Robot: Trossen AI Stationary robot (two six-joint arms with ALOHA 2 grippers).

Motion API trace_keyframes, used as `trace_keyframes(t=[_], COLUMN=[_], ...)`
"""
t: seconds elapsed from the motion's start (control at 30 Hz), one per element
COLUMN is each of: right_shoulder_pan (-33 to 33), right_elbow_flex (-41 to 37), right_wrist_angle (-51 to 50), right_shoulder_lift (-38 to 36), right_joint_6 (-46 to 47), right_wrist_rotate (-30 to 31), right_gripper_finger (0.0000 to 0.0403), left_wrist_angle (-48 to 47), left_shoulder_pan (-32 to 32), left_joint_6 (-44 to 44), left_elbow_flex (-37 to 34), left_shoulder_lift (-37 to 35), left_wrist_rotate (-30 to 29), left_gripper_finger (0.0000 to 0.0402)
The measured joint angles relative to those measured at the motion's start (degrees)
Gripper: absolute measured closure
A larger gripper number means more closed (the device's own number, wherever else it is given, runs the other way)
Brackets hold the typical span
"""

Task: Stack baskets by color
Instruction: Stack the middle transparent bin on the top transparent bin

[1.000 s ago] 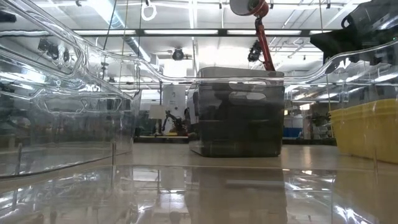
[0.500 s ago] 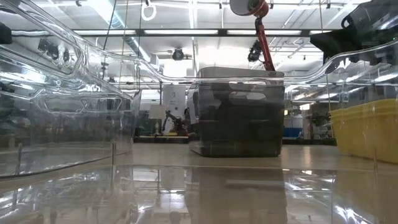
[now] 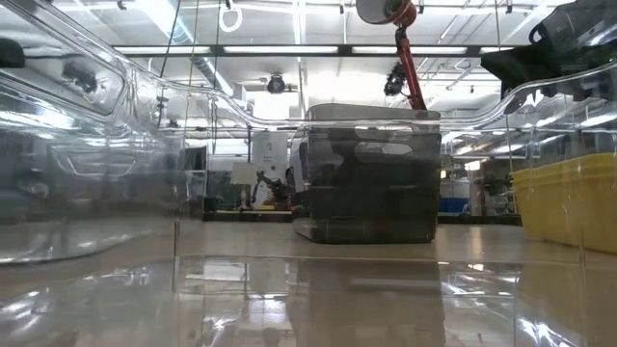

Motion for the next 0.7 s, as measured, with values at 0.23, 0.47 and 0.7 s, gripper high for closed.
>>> trace_keyframes(t=[0.23,0.47,0.7], right_shoulder_pan=[0.0,0.0,0.0], right_elbow_flex=[0.0,0.0,0.0], right_wrist_angle=[0.0,0.0,0.0], right_shoulder_lift=[0.0,0.0,0.0], right_joint_6=[0.0,0.0,0.0], right_wrist_rotate=[0.0,0.0,0.0], right_gripper_finger=[0.0386,0.0386,0.0386], left_wrist_angle=[-5.8,-12.9,-23.4], left_shoulder_pan=[0.4,0.7,1.0], left_joint_6=[0.6,1.3,1.4], left_elbow_flex=[3.4,9.1,17.7], left_shoulder_lift=[0.5,0.5,0.3], left_wrist_rotate=[0.2,-0.2,-3.5], left_gripper_finger=[0.0395,0.0397,0.0397])
